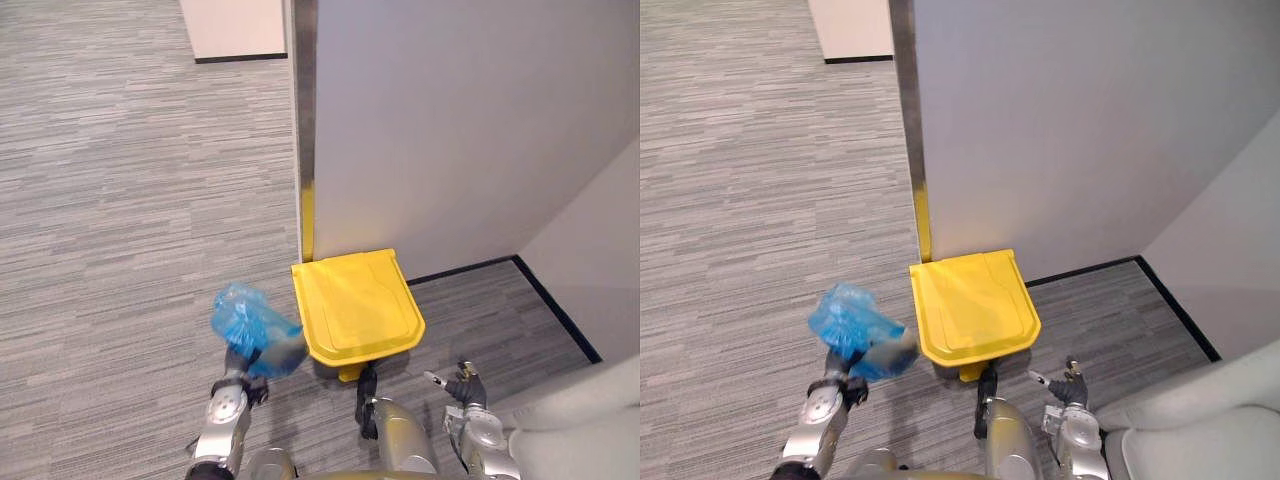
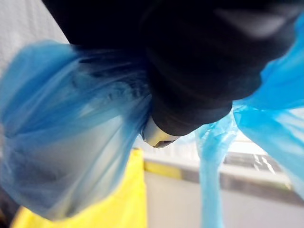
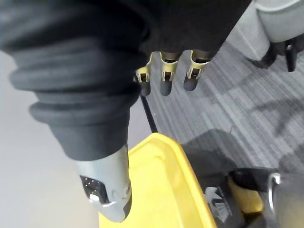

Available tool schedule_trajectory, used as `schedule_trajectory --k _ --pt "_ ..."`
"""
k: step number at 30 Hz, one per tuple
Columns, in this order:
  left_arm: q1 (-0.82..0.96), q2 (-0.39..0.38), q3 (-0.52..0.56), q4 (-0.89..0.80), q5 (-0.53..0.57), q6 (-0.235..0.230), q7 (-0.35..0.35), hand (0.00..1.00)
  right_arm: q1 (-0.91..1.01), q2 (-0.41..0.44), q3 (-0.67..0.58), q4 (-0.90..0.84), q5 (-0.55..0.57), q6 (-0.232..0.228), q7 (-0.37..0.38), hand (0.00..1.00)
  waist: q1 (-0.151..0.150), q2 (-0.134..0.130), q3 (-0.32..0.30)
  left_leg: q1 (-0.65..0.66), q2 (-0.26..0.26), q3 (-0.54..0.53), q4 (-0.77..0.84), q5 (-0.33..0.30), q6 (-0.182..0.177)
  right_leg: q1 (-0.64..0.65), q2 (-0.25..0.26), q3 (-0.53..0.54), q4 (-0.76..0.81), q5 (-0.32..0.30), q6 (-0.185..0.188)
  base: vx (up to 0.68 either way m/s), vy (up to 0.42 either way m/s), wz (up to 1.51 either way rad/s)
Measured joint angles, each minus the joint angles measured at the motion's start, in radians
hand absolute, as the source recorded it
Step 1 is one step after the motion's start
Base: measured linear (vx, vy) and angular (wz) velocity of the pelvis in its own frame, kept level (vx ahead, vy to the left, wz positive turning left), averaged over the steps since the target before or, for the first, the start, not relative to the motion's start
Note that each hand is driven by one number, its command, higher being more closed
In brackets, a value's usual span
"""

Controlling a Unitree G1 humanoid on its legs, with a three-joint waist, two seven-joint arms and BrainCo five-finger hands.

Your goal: Gather rubbish on tea table into small bin, then transfer packed bag to large trash can.

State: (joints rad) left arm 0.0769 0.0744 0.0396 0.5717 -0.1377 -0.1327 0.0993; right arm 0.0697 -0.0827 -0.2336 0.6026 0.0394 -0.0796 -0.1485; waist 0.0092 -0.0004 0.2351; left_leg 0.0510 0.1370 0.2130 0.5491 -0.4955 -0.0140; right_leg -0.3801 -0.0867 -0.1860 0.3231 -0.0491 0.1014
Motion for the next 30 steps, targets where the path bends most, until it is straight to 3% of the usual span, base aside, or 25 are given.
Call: schedule_trajectory --k 1,4,5,9,15,23,30 --pt "-0.003 -0.002 -0.004 -0.005 0.001 -0.001 -0.01 1.0 -0.004 -0.005 -0.012 -0.043 0.0 0.0 -0.001 0.0 0.012 0.019 0.009 0.008 0.003 -0.01 -0.028 -0.001 -0.001 -0.011 0.008 0.006 0.027 -0.001 0.001 0.31 -0.079 0.18" --pt "0.004 -0.001 -0.005 -0.008 0.002 0.0 -0.018 1.0 0.001 0.018 -0.046 -0.118 0.001 0.002 0.001 0.0 0.011 0.02 0.009 0.085 0.003 -0.017 -0.098 0.011 -0.021 -0.013 0.022 0.026 0.115 -0.027 -0.032 0.29 -0.064 0.11" --pt "0.013 -0.001 -0.006 -0.01 0.004 0.0 -0.032 1.0 0.004 0.018 -0.054 -0.15 0.008 0.0 0.001 0.0 0.009 0.02 0.008 0.109 0.011 -0.023 -0.099 0.013 -0.025 -0.015 0.029 0.025 0.173 -0.068 -0.05 0.34 -0.059 -0.02" --pt "0.023 0.001 0.002 -0.039 0.025 0.008 -0.033 1.0 0.013 0.022 -0.096 -0.158 0.01 0.002 0.002 0.0 0.008 0.018 0.007 0.124 0.03 -0.039 -0.097 0.039 -0.07 -0.019 0.026 0.012 0.241 -0.125 -0.071 0.23 -0.043 0.06" --pt "0.043 -0.004 0.012 -0.115 0.081 0.011 -0.028 1.0 0.037 0.055 -0.1 -0.158 0.012 0.013 0.02 0.0 0.009 0.017 0.006 0.089 0.024 -0.064 -0.093 0.087 -0.066 -0.009 0.006 0.024 0.211 -0.132 -0.071 0.07 -0.004 0.24" --pt "0.121 -0.035 0.007 -0.191 0.094 0.012 -0.031 1.0 0.026 0.075 0.085 -0.156 0.028 0.018 0.025 0.0 0.014 0.015 -0.029 0.012 0.037 -0.076 -0.099 0.103 -0.058 -0.035 -0.004 -0.022 0.171 -0.106 -0.07 -0.03 -0.032 0.19" --pt "0.14 -0.04 -0.001 -0.267 0.111 0.011 -0.029 1.0 -0.122 0.063 0.264 -0.237 -0.015 0.018 0.042 0.0 0.049 0.021 -0.034 -0.097 0.039 -0.101 -0.12 0.12 -0.068 -0.096 -0.017 -0.076 0.116 -0.047 -0.078 -0.1 -0.069 0.24"
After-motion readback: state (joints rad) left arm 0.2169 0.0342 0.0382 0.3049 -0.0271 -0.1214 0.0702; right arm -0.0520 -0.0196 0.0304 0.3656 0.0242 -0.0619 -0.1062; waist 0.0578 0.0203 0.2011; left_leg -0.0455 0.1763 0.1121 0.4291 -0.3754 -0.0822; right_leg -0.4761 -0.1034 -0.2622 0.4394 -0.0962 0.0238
